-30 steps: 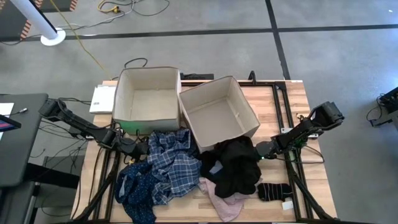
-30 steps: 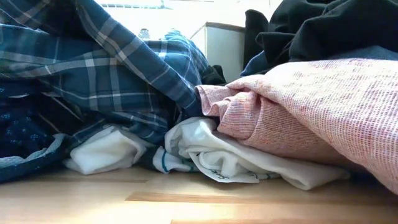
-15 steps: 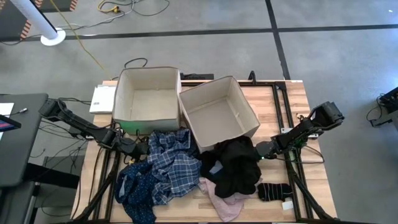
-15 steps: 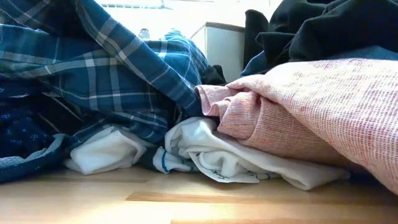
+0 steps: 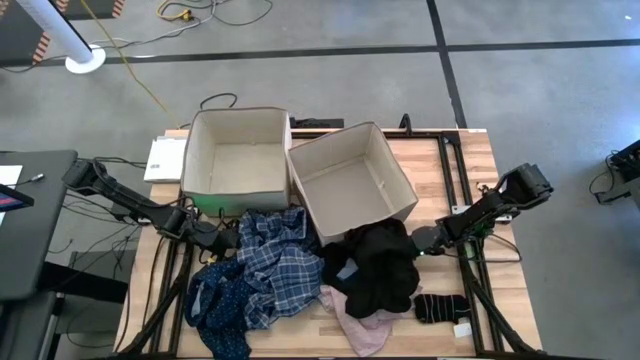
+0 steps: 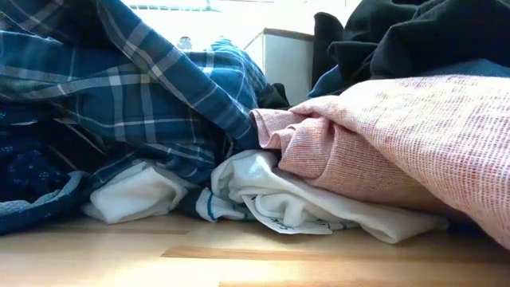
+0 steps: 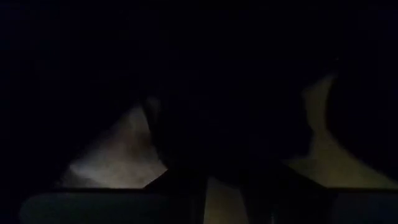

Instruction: Sort clothes

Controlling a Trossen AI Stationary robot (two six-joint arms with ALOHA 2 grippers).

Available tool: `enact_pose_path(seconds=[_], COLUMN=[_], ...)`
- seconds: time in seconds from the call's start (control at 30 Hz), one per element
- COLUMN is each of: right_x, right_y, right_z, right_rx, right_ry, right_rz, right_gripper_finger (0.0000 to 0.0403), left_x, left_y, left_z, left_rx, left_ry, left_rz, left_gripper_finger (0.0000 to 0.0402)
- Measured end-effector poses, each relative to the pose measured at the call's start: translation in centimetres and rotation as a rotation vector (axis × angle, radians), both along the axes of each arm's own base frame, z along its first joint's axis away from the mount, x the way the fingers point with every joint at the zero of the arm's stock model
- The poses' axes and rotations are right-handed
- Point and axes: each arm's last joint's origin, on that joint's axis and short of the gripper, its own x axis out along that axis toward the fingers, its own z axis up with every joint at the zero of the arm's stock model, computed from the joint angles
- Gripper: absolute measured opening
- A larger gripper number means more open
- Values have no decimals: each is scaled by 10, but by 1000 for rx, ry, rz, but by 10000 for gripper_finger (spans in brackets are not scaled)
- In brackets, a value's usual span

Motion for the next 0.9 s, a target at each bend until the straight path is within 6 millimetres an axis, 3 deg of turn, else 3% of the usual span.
enact_pose_path(seconds=[0.9], right_x=[5], right_y=[2], right_z=[3], right_rx=[4], right_ry=[-7], right_rz=[0], right_gripper_finger=[102], left_x=[0], left_y=[0], left_z=[0], left_rx=[1], left_ry=[2], left_rz=[0], left_gripper_finger=[211])
